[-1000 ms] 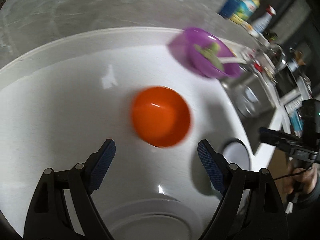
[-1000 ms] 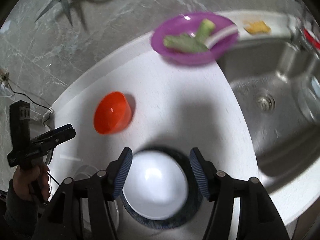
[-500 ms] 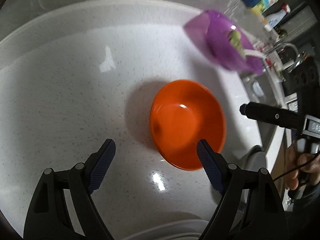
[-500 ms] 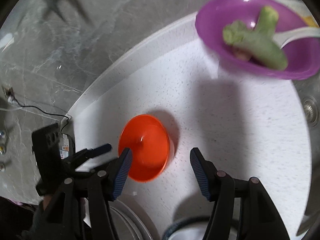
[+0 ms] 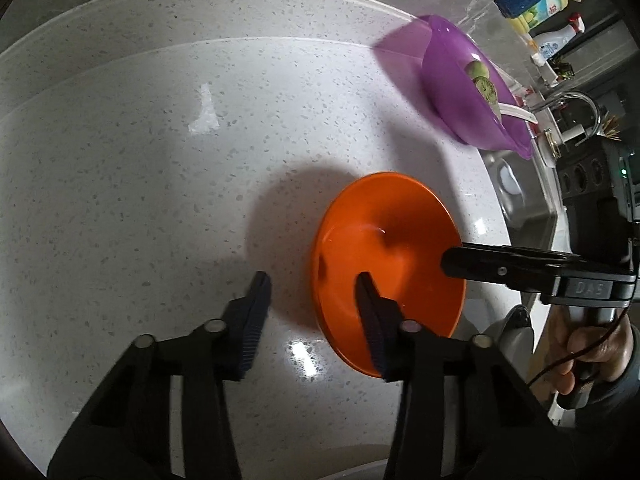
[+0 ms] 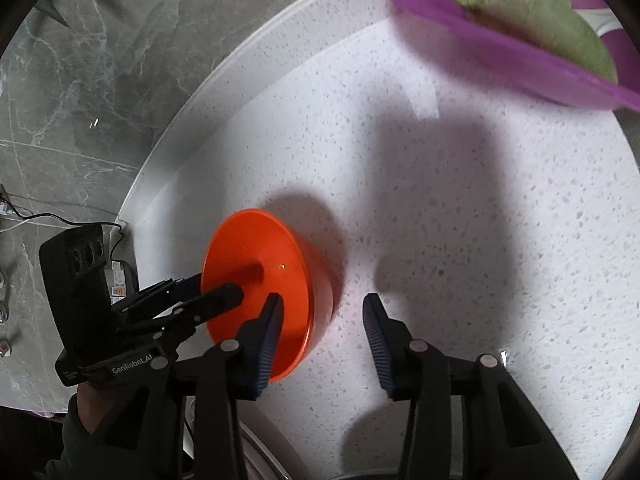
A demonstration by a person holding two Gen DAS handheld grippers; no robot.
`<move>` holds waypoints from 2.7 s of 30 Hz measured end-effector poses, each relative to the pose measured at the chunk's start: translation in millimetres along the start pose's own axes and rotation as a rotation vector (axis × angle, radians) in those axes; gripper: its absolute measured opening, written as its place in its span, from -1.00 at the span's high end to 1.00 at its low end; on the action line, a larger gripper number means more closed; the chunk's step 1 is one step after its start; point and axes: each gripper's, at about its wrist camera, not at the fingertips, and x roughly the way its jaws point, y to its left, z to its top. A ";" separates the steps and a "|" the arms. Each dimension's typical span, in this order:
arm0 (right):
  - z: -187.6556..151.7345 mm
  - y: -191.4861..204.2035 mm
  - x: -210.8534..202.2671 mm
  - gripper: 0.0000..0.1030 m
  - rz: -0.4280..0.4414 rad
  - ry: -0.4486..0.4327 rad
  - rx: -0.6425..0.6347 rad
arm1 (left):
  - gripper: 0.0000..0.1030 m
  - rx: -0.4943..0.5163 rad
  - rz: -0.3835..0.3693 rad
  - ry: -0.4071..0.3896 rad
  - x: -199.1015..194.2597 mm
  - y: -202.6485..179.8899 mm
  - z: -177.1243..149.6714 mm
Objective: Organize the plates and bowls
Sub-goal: 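Close the left gripper on the orange bowl rim while the right gripper grips it, then carry the orange bowl with both grippers over the white bowl, then lower the orange bowl into the white bowl and open both grippers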
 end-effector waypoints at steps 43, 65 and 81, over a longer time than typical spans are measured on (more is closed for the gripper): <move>-47.3 6.2 -102.4 0.72 0.071 -0.085 -0.007 | 0.72 0.060 -0.060 -0.074 -74.2 -98.9 -43.5; -139.5 -61.2 -146.0 0.72 0.048 -0.099 0.071 | 0.72 0.143 -0.056 0.013 -34.9 -195.5 -141.7; -138.9 -75.2 -121.3 0.73 0.015 -0.038 0.055 | 0.71 0.155 0.026 -0.001 -16.1 -192.5 -145.8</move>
